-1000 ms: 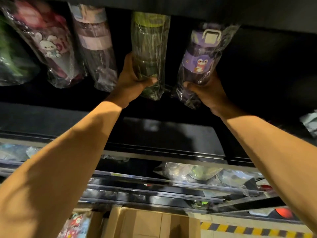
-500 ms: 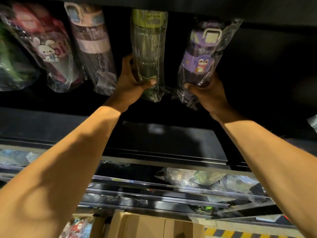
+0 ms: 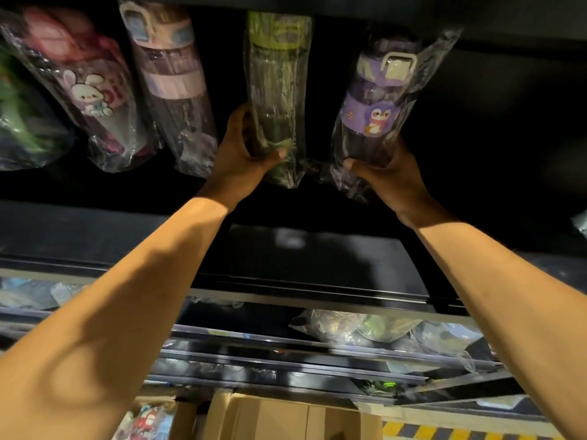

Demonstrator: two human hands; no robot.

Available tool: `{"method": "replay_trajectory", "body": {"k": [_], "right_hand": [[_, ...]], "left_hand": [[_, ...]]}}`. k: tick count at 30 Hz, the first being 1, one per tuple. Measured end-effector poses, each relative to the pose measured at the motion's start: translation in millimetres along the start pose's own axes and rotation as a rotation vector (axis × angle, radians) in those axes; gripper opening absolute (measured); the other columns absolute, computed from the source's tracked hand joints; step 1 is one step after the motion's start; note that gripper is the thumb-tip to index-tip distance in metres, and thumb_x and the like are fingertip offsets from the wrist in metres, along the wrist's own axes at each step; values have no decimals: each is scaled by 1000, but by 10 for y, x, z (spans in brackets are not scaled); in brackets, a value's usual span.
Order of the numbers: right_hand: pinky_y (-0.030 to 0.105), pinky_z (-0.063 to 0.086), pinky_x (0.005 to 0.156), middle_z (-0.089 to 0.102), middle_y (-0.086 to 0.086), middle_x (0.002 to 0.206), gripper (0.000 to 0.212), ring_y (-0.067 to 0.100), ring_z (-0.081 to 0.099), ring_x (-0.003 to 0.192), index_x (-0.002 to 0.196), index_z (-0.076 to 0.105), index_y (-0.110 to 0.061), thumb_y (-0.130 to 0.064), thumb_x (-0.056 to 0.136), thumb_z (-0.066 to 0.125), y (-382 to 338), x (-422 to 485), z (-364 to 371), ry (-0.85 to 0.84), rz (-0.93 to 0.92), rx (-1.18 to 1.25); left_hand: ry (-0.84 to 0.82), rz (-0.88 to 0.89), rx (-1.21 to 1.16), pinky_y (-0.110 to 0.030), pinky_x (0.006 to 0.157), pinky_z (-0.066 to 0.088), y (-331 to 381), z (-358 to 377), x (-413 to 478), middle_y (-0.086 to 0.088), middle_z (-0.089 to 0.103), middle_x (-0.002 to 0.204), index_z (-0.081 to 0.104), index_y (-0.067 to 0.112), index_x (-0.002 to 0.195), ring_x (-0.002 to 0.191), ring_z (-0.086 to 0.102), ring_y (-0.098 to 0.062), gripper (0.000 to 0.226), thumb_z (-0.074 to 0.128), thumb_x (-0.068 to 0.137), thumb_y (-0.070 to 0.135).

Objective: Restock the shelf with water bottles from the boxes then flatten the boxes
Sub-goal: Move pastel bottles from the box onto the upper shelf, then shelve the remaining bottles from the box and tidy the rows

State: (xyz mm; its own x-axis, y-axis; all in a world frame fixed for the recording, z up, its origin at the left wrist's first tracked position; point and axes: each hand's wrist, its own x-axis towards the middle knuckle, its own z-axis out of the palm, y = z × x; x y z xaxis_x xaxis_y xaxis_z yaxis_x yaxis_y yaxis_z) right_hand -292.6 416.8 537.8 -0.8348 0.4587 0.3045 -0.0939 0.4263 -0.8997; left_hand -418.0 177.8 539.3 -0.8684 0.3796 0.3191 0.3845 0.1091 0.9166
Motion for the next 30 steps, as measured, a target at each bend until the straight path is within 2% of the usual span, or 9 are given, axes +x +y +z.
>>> {"method": "replay_trajectory", "body": {"k": [3,6,9,13,15,18,20,23,30], "right_hand": [[40,49,111,61,-2,143,95,14,60,130,151,40,-23,-48,72,88,-110,-104,-29,-25,28,-48],[29,43,110,55,-11,140,81,7,53,129,150,42,-22,-37,83,86,-288,-326,-71,25,56,-137],[21,39,105,53,-8,139,75,12,52,132,150,45,-18,-34,87,82,-515,-743,-151,122,122,-238],[32,43,98,56,7,133,67,28,54,127,145,48,-11,-47,93,71,-849,-1544,-288,77,91,-540],[35,40,108,50,6,145,66,26,44,138,149,44,-14,-45,96,68,-1063,-2019,-302,72,48,-608],[43,37,116,47,9,151,68,28,40,141,152,43,-13,-40,96,69,-1347,-2771,-207,72,-18,-734],[47,40,114,52,13,146,67,34,46,137,148,47,-7,-38,94,72,-1499,-3241,-112,87,-31,-797],[51,41,113,55,15,144,65,37,50,136,144,51,-5,-40,94,72,-1685,-3954,103,89,30,-785],[44,39,118,52,5,150,69,24,45,141,150,47,-15,-49,94,68,-2017,-5546,687,-77,193,-669]], "left_hand": [[16,-45,38,-31,111,47,96,-85,-123,3,54,142,24,11,159,128,56,-9,101,87,81,15],[49,-68,155,-37,114,44,255,-218,-377,-4,51,144,32,13,157,131,51,-15,98,89,77,21],[12,-49,339,-34,108,46,478,-412,-767,-3,58,142,45,18,152,128,56,-19,78,82,84,30],[-82,9,596,-28,108,35,749,-754,-1450,-4,58,140,50,13,148,132,49,-23,60,70,96,33],[-101,75,601,-19,113,29,863,-958,-1806,-1,57,144,53,15,146,136,47,-20,54,68,97,32],[-96,196,630,-35,112,45,910,-1302,-2312,-9,65,135,61,8,139,127,58,-28,52,67,93,30],[-121,170,634,-45,102,53,953,-1505,-2635,-11,67,131,63,8,136,120,63,-31,51,67,90,29],[-163,80,635,-47,102,53,1009,-1763,-3154,-12,68,129,64,8,134,121,61,-32,49,68,90,29],[-171,-69,684,-43,98,54,1061,-2483,-4566,-5,62,134,59,16,139,125,53,-23,52,54,95,42]]}}
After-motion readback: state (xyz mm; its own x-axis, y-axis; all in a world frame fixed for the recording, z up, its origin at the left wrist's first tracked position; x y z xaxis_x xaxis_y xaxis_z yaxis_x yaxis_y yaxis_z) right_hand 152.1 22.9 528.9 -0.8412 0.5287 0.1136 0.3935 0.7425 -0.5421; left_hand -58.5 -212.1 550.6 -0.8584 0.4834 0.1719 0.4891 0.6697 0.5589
